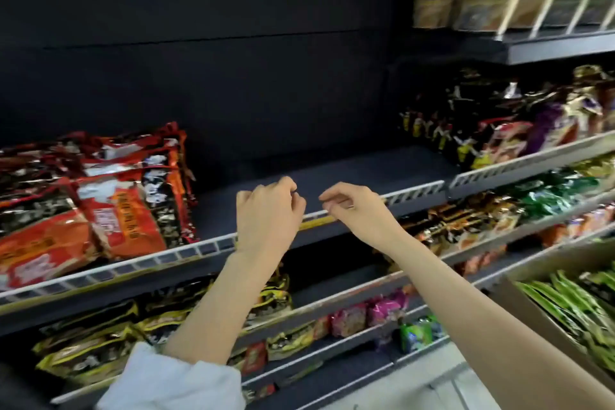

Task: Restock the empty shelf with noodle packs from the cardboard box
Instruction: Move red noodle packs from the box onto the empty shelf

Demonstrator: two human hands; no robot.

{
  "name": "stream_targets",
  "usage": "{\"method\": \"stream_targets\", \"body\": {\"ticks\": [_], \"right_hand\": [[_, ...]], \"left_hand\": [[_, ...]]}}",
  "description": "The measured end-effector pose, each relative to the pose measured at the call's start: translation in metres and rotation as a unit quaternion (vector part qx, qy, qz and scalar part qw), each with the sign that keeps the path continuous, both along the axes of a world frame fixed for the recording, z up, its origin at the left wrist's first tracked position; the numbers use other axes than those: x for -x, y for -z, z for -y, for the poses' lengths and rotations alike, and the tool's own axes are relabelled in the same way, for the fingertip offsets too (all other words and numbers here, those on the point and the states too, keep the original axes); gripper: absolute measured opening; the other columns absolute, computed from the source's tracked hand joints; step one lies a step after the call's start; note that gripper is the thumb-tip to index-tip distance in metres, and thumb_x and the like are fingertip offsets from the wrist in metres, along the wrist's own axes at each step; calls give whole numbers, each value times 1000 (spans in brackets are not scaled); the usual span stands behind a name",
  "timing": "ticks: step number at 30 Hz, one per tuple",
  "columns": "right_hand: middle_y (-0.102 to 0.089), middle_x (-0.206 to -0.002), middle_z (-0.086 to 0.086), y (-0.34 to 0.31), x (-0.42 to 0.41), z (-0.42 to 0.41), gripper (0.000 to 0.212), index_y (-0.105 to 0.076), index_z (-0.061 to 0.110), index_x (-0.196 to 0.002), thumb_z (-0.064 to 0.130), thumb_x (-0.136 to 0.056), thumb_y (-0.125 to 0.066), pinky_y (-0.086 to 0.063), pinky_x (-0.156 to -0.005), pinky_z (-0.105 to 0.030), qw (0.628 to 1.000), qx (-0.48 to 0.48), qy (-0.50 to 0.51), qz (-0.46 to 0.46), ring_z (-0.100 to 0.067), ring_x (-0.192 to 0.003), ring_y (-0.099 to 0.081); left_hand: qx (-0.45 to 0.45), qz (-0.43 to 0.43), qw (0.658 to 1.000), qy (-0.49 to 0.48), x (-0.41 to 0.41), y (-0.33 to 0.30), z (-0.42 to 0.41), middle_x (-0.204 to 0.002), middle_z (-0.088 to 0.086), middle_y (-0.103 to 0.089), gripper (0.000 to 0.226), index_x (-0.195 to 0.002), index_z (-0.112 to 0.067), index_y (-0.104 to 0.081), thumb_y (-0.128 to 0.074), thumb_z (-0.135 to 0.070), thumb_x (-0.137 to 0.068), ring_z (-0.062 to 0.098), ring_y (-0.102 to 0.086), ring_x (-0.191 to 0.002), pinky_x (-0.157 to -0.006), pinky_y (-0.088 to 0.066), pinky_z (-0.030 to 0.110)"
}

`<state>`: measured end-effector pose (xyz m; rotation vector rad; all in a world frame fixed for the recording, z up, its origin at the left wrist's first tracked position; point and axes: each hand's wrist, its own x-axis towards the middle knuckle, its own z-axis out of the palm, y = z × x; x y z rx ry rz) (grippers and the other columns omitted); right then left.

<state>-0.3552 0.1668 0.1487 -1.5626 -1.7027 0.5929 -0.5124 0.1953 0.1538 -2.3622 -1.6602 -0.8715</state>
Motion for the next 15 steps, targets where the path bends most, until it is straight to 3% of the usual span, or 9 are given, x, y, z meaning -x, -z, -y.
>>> {"method": "stream_targets", "body": {"ticks": [5,8,12,15], "right_hand": [[-63,-97,7,29,-147,88,19,-64,15,-111,15,-95,-53,-42,-69,-2,996,40,79,27,-4,-89,-56],[-68,-103,-2,48,-228,138,20,-64,12,-112,13,-95,-53,-47,-75,-10,989,63,124,39,-12,-93,-62],[-68,-105,-7,72,-320,189,24,-64,8,-112,7,-92,-52,-40,-72,-12,974,102,197,41,-18,-96,-63],[-64,-112,-7,93,-383,210,25,-62,9,-116,12,-92,-54,-46,-87,-23,957,128,257,53,-20,-103,-60]], "left_hand": [[53,8,997,50,-144,37,56,-82,-1,-71,20,-103,-23,-63,-48,-29,-92,24,-65,-88,-84,-40,36],[105,5,989,101,-233,60,94,-85,0,-72,21,-103,-25,-63,-47,-33,-93,23,-67,-88,-83,-46,34],[169,-3,973,157,-340,82,137,-90,4,-72,17,-96,-25,-65,-51,-32,-90,28,-65,-94,-83,-44,36],[224,-11,954,199,-408,100,154,-96,2,-71,19,-101,-24,-65,-51,-30,-90,26,-64,-97,-84,-47,36]]}}
